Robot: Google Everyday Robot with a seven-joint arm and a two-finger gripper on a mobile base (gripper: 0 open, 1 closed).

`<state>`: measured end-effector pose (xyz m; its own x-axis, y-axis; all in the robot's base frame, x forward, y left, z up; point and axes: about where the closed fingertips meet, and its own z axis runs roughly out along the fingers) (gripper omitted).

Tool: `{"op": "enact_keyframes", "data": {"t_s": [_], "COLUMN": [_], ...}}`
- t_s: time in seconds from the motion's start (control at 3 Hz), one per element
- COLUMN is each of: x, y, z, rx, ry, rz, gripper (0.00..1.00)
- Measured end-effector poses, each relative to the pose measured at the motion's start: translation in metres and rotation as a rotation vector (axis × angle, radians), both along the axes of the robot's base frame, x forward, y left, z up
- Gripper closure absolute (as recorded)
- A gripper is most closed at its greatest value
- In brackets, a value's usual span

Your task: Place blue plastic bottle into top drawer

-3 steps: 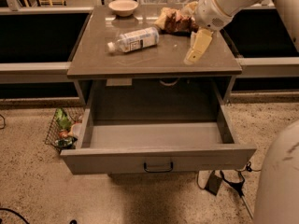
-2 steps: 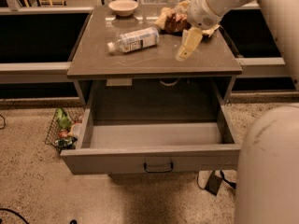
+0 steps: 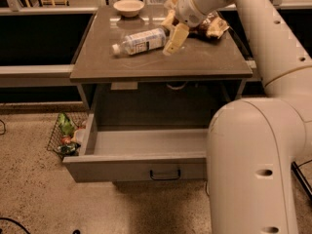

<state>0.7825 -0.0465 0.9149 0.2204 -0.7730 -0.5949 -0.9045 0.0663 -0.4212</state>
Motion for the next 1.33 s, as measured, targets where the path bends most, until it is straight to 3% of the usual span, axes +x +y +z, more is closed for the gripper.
{"op": "enact_keyframes", "data": {"t_s": [0.33, 0.67, 1.0, 1.33], "x": [0.0, 0.011, 0.029, 0.036], "y": [0.001, 0.012, 0.042, 0.065], "z": [0.0, 0.0, 0.011, 0.007], "rx": [0.0, 0.051, 0.184, 0.252], "ry": [0.0, -0.028, -0.092, -0.081], "rz": [0.001, -0.021, -0.044, -0.063], "gripper": [0.0, 0.0, 0.0, 0.0]}}
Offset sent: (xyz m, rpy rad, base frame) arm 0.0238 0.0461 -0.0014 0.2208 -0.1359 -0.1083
